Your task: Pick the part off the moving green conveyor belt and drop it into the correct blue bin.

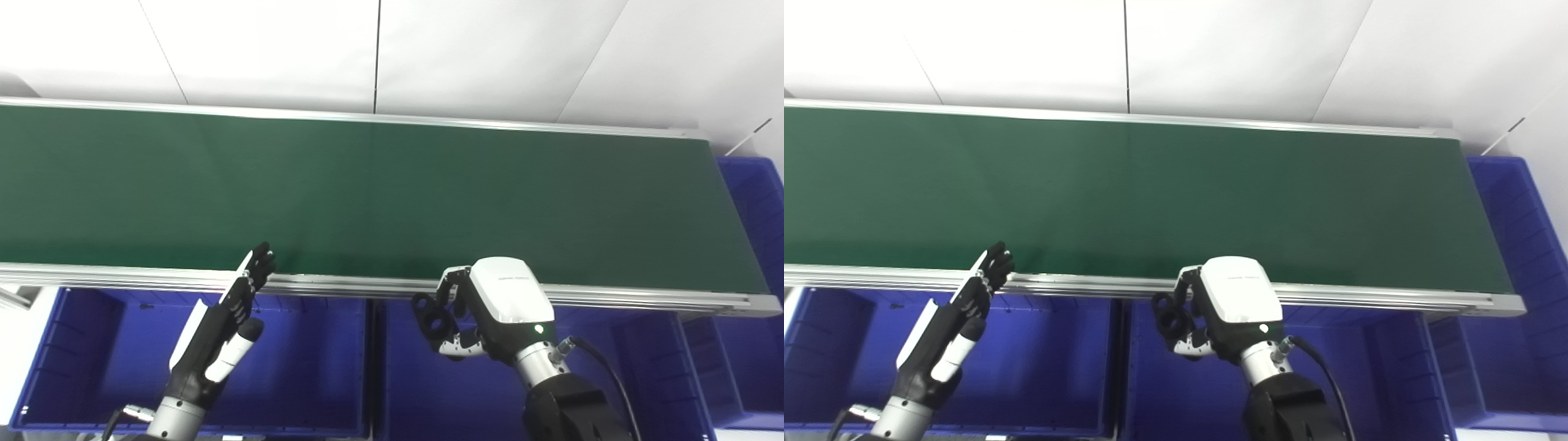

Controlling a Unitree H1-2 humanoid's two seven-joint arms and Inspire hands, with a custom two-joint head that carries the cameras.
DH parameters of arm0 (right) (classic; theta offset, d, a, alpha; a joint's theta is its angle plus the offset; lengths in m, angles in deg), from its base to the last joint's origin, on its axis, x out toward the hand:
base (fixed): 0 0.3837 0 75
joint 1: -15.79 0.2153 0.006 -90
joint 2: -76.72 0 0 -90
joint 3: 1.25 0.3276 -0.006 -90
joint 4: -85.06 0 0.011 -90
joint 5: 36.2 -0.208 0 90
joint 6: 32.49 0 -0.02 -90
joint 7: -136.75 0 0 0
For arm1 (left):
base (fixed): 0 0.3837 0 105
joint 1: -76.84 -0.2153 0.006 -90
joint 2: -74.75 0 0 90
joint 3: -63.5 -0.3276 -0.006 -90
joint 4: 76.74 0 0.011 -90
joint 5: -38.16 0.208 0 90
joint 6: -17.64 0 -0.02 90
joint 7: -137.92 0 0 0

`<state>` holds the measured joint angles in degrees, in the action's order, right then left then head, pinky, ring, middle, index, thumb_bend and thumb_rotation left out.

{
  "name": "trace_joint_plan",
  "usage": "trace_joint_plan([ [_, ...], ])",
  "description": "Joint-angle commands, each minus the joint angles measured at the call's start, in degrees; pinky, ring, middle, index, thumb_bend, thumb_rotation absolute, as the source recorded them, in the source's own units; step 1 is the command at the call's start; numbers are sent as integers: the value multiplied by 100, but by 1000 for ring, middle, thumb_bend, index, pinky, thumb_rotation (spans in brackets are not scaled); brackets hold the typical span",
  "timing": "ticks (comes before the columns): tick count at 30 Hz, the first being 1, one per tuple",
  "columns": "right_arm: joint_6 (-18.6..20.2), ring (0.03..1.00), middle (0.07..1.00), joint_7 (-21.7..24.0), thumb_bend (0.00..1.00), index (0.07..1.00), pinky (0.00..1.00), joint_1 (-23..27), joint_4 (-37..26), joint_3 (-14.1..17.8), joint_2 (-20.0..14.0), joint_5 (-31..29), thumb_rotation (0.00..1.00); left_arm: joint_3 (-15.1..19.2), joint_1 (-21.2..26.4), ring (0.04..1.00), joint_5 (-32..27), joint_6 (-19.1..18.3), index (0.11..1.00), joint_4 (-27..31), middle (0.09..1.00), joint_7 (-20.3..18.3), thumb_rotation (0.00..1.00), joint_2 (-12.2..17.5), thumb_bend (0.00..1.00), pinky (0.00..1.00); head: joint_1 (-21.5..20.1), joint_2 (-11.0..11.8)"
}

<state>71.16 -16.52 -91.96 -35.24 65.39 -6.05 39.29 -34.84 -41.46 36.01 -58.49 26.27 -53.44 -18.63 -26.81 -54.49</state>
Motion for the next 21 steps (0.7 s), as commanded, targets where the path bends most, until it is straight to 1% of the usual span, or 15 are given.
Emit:
trace_joint_plan([
  [1, -139, 251, 373, -25, 503, 492, 179, -22, -11, 3, 9, 105, 136, 19, 22, 965, -67, 56, 1000, 175, 978, -38, 883, 45, 646, 1000, 1, 5],
  [2, -168, 253, 375, -103, 503, 493, 181, -24, 83, 1, -14, 95, 137, 22, 18, 964, -72, 31, 1000, 187, 978, -49, 883, 40, 642, 1000, 8, 13],
  [5, -210, 231, 344, -273, 504, 492, 165, -12, 259, 17, -53, 30, 136, 26, 5, 971, -48, -37, 1000, 229, 983, -66, 893, 30, 657, 1000, 20, 13],
  [8, -205, 232, 349, -380, 508, 492, 165, 10, 365, 32, -64, -37, 135, 36, -2, 969, -30, 16, 1000, 220, 982, -49, 899, 1, 653, 1000, 58, 11],
  [11, -66, 271, 392, -55, 517, 494, 192, 37, 331, 28, -26, 112, 147, 49, -17, 968, 7, 9, 1000, 223, 980, -30, 907, -17, 656, 1000, 58, 11],
  [12, -37, 288, 413, 59, 653, 571, 204, 40, 320, 24, -20, 188, 188, 52, -20, 968, 8, 20, 1000, 220, 981, -29, 910, -23, 652, 1000, 58, 11],
  [13, -32, 335, 456, 187, 777, 631, 237, 45, 305, 15, -20, 292, 247, 54, -22, 967, -1, 18, 1000, 225, 980, -28, 912, -29, 650, 1000, 96, 4],
  [14, -43, 365, 481, 276, 827, 647, 262, 47, 296, 9, -23, 376, 279, 54, -24, 967, 7, 17, 1000, 231, 980, -26, 912, -33, 649, 999, 96, 4],
  [17, -81, 396, 509, 445, 926, 666, 290, 38, 271, 11, -5, 540, 337, 52, -36, 970, -4, -58, 1000, 278, 982, -37, 913, -27, 655, 1000, 118, 5],
  [19, -95, 382, 507, 567, 981, 675, 279, 41, 250, 11, 15, 654, 377, 52, -35, 970, 8, -63, 1000, 286, 983, -44, 914, -15, 658, 1000, 116, 3],
  [21, -108, 378, 508, 652, 996, 679, 277, 45, 232, 12, 34, 728, 410, 58, -21, 972, 23, -18, 1000, 247, 983, -46, 918, -8, 659, 999, 116, 1],
])
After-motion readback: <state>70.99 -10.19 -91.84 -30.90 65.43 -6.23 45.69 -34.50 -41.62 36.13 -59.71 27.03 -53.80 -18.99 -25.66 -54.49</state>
